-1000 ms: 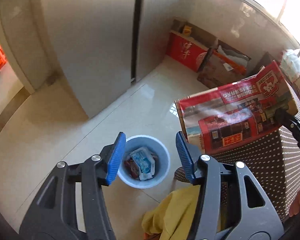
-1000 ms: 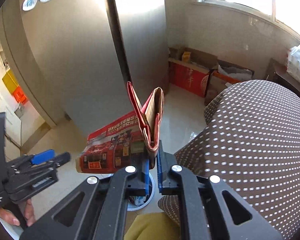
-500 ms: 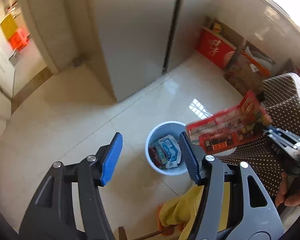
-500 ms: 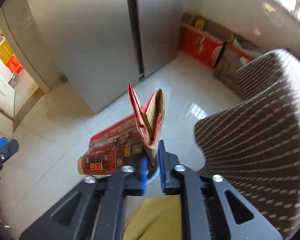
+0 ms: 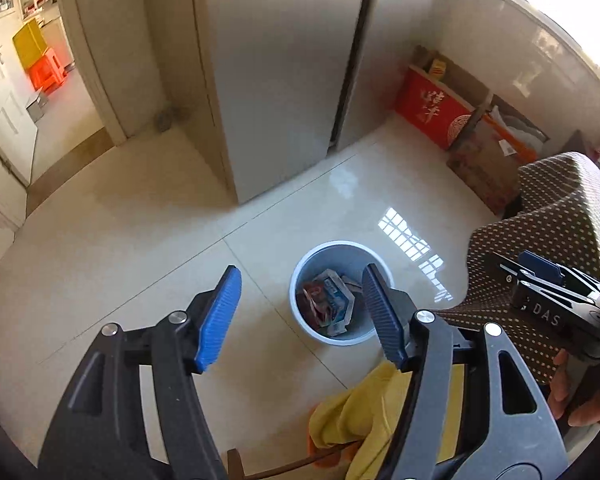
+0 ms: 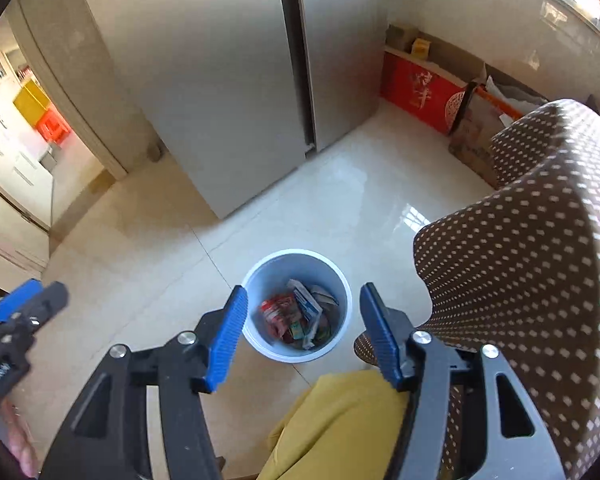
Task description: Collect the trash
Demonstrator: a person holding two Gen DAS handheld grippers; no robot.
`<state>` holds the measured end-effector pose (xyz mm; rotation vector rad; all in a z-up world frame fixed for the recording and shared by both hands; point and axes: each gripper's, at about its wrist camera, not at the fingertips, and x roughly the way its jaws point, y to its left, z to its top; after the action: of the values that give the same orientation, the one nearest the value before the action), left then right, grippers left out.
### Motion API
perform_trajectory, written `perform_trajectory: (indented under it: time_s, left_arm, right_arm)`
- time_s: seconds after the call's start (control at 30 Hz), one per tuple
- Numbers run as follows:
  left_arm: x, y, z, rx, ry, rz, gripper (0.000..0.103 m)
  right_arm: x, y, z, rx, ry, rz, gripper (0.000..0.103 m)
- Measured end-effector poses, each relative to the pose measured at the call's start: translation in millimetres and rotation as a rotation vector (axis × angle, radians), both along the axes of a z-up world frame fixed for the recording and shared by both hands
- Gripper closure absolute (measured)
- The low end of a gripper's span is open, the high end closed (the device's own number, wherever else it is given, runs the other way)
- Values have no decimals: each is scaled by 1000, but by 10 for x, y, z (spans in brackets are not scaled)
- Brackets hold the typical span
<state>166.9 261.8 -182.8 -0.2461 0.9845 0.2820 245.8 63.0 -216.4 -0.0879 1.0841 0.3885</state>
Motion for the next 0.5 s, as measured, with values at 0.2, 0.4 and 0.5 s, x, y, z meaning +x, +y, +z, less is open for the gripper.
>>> perform_trajectory:
  time_s: [0.2,0.4,0.5]
  left_arm:
    - [-149,-379,264,10,-75,-62,39]
    - [-397,-886,663,43,-193,-140,34]
    - [-544,-1148,853,54,-249,-182,32]
  right_arm:
    - [-311,-377,426,68,-86,-30,42]
    - [-701,-928,927,110,-247,-92,26]
    - [-923,-1174,1121,99,-327,-127,24]
